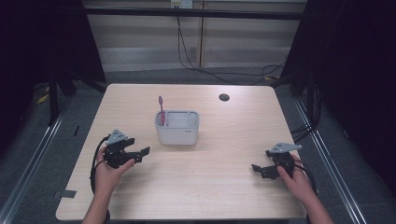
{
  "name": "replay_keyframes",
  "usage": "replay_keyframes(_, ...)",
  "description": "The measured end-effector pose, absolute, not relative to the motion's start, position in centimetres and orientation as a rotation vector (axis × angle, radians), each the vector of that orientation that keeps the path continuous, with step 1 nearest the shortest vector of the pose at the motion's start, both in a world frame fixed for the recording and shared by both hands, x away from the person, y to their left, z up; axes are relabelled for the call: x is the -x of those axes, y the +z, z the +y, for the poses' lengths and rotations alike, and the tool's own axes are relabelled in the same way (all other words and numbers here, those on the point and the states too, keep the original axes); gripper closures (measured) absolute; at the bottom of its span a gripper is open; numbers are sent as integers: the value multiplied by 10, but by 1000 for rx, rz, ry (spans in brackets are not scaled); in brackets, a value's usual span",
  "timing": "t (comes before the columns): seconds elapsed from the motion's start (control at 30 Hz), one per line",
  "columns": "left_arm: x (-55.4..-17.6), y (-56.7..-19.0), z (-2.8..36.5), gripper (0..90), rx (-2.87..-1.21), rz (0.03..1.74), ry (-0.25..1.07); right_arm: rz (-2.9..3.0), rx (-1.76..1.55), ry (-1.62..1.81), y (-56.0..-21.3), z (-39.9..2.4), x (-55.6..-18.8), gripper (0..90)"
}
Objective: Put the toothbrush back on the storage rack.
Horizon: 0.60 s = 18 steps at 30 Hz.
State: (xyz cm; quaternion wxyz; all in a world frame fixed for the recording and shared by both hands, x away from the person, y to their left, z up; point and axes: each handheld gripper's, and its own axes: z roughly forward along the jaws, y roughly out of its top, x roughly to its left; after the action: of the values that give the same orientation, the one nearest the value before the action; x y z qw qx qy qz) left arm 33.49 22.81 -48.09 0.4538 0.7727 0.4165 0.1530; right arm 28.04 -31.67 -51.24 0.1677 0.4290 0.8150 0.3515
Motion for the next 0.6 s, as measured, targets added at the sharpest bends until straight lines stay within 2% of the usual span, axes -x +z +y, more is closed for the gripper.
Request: replay_keyframes(0.6, -336, -495, 237, 216, -1938, 1066, 367, 2319, -1220, 1000, -512, -317, -280, 113)
